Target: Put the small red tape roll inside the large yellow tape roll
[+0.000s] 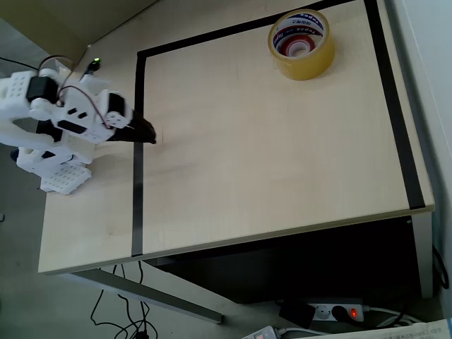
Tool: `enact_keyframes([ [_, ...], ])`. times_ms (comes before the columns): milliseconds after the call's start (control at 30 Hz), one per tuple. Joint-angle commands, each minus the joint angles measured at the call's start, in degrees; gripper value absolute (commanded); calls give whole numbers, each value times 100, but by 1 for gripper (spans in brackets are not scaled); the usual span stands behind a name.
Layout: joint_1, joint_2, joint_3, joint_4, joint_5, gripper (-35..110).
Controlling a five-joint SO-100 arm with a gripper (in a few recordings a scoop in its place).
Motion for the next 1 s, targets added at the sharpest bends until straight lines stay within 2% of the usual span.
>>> enact_keyframes([
  [0, -246, 1881, 747, 141, 343, 0],
  [200, -615, 3709, 1749, 984, 703, 0],
  [400, -677, 3718, 2276, 1028, 1310, 0],
  [667, -519, 3823, 2285, 1767, 1283, 0],
  [833, -264, 3823, 2285, 1775, 1274, 0],
  [967, -598, 3823, 2285, 1775, 1274, 0],
])
